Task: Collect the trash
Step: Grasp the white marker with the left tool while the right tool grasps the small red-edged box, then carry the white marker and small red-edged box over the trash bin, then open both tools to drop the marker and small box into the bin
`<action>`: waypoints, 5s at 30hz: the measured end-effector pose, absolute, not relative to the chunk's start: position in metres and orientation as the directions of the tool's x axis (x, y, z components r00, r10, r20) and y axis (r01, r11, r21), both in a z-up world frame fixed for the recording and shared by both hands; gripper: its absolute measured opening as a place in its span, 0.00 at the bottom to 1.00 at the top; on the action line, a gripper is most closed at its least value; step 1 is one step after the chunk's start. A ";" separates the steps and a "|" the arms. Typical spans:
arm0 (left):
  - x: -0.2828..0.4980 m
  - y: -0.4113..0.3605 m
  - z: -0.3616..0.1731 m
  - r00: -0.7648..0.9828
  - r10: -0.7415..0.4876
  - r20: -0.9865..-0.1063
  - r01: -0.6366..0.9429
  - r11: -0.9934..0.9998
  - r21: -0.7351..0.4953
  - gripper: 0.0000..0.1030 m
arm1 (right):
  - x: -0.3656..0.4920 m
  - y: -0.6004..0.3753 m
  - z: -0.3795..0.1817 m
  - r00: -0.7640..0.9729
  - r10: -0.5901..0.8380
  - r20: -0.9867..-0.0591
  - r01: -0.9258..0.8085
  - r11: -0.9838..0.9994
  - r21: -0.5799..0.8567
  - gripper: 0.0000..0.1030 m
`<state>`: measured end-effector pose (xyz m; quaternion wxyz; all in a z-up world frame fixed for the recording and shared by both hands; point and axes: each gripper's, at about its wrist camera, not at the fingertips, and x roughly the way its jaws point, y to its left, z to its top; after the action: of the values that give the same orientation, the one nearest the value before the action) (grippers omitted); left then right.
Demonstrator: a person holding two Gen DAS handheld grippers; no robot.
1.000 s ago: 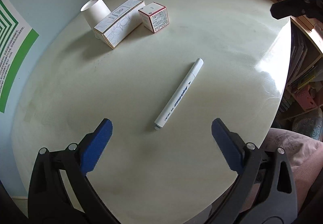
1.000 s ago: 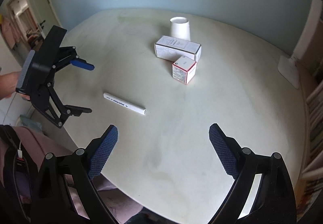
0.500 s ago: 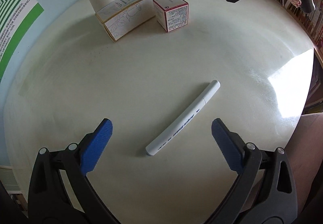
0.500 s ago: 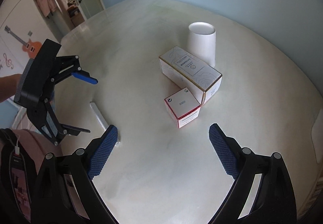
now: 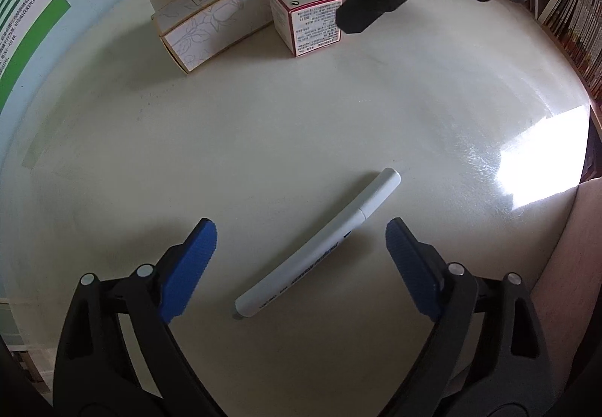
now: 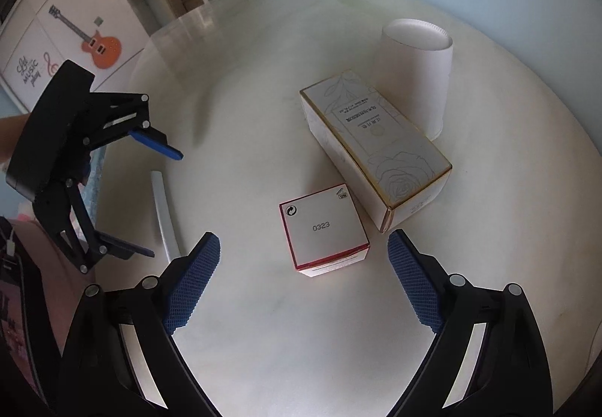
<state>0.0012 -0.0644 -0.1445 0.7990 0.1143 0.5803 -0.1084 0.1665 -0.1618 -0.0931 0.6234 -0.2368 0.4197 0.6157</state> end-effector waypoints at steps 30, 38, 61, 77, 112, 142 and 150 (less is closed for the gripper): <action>0.018 -0.060 -0.087 0.390 -0.078 -0.918 0.379 0.922 0.083 0.11 | 0.167 -0.217 -0.059 0.007 0.587 -0.810 -0.925 0.311 0.217 0.43; 0.002 -0.083 -0.080 0.395 -0.077 -0.915 0.444 0.888 0.117 0.11 | 0.158 -0.234 -0.058 0.047 0.590 -0.806 -0.903 0.370 0.218 0.43; -0.003 -0.152 -0.074 0.341 -0.276 -0.899 0.767 0.635 0.096 0.11 | 0.078 -0.351 -0.059 0.343 0.489 -0.802 -0.585 0.779 0.224 0.43; -0.077 -0.207 -0.093 0.154 -0.387 -0.909 0.967 0.249 0.058 0.11 | -0.112 -0.411 -0.068 0.509 0.274 -0.816 -0.136 0.962 0.238 0.43; -0.334 -0.373 -0.158 -0.159 -0.257 -0.953 0.907 -0.419 -0.039 0.10 | -0.474 -0.477 -0.142 0.507 0.021 -0.862 0.565 0.747 0.351 0.43; -0.366 -0.432 -0.365 -0.183 0.019 -0.983 0.912 -0.371 -0.177 0.10 | -0.509 -0.475 -0.372 0.471 0.125 -0.873 0.769 0.427 0.475 0.43; -0.375 -0.442 -0.387 -0.170 0.028 -0.985 0.911 -0.376 -0.168 0.14 | -0.510 -0.478 -0.396 0.478 0.128 -0.869 0.768 0.419 0.485 0.54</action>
<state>-0.3748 -0.4422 -0.3874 0.3508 0.5403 0.4348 -0.6292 -0.5099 -0.4781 -0.3956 0.7071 0.4891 0.4579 -0.2261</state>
